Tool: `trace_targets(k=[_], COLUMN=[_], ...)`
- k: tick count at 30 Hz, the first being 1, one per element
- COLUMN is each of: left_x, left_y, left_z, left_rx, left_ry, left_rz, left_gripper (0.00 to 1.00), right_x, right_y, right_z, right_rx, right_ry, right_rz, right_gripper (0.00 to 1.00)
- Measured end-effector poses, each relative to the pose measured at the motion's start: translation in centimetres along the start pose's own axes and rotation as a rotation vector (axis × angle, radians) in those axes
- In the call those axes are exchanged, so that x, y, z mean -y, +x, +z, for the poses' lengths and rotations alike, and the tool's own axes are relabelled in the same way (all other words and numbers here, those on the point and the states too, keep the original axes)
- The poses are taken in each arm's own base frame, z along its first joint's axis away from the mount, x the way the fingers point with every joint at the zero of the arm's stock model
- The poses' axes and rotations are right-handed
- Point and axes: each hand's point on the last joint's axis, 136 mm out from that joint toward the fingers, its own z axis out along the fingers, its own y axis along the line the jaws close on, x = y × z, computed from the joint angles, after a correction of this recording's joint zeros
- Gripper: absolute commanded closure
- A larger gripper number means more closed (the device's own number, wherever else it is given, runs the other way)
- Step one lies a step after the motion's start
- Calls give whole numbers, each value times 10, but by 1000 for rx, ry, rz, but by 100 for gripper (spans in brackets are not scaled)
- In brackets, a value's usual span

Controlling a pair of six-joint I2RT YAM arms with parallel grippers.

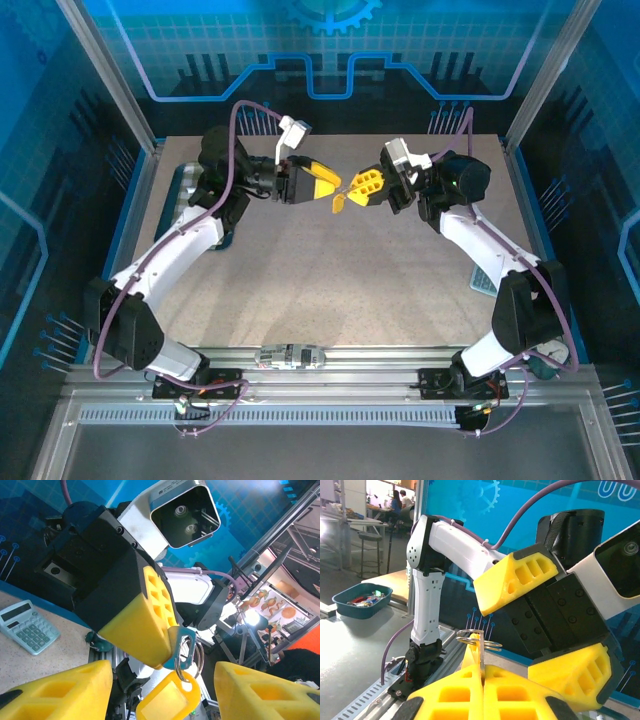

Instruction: Remove the keys from the keyring

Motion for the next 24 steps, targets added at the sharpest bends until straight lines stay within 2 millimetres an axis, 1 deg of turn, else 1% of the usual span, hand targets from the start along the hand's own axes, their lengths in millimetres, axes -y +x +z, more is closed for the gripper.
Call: trace_targets(k=[3, 5, 7, 9, 14, 18, 21, 24], left_x=[-2, -3, -3, -2, 4, 9, 9, 7], left_y=[0, 1, 2, 2, 2, 1, 0, 0], left_z=[4, 5, 5, 6, 9, 10, 12, 12], left_rx=[-9, -16, -19, -23, -33, -42, -45, -51], left_ry=[9, 15, 20, 28, 51, 70, 79, 86], left_rz=[-4, -14, -23, -29, -35, -31, -38, -47], left_gripper=[45, 48, 49, 53, 56, 60, 62, 66], right_x=[0, 0, 0, 0, 0, 1, 2, 1], right_y=[0, 0, 0, 1, 2, 4, 5, 6], right_z=[0, 0, 0, 0, 1, 1, 1, 1], right_rx=[0, -2, -2, -2, -2, -3, -5, -7], right_ry=[-1, -3, -3, -3, -5, -5, -7, -10], right_rz=[1, 2, 5, 7, 14, 22, 25, 27], right_gripper=[100, 100, 100, 100, 100, 100, 100, 100])
